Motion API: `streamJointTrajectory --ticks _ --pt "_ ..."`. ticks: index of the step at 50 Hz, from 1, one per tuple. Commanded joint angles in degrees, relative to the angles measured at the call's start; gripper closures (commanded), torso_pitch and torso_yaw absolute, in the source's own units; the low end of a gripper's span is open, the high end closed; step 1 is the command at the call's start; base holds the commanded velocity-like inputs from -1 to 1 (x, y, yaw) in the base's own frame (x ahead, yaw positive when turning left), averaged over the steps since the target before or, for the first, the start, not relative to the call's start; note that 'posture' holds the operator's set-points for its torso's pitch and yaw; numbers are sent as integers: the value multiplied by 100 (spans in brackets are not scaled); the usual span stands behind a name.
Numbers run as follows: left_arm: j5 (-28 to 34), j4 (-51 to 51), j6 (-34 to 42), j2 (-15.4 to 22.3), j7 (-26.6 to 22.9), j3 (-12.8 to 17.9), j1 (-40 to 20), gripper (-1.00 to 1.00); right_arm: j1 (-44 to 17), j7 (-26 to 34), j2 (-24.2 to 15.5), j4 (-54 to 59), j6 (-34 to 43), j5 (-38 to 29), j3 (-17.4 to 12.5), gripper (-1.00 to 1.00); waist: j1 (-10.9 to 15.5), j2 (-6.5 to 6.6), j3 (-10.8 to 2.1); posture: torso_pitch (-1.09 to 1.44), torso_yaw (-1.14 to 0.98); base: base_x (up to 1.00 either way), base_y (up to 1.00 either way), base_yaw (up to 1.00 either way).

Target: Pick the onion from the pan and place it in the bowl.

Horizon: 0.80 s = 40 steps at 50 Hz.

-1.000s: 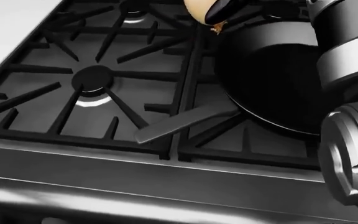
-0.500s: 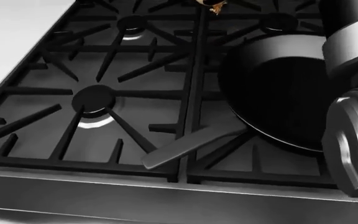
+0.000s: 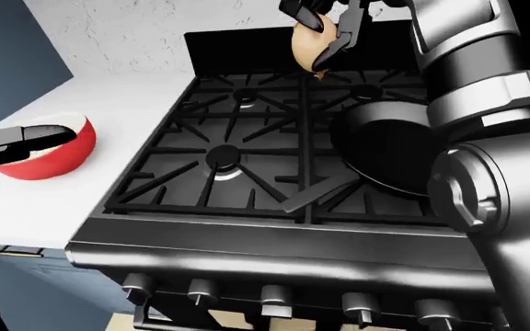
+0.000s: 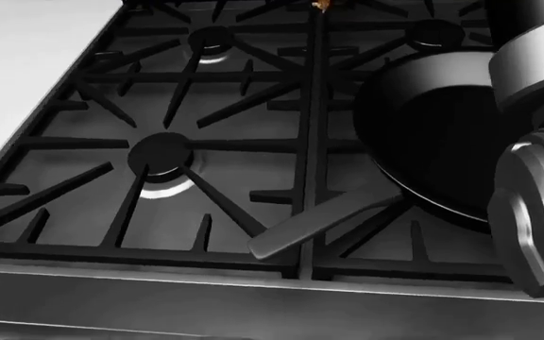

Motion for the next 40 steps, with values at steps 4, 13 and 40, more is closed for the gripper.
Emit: streamJointTrajectory --ticks 4,13,40 --pt "4 -102 -112 96 17 75 -95 -100 -217 -66 -58 -155 -39 58 -36 100 17 -32 -194 0 0 0 7 0" --pt "-30 -116 -92 121 29 98 -99 -100 -255 -43 -55 -153 -13 57 -33 100 -58 -650 -128 0 0 0 11 0" --pt "-65 -122 -90 140 53 112 -80 -100 -313 -18 -60 -126 14 77 -37 100 -76 -425 -126 0 0 0 20 0"
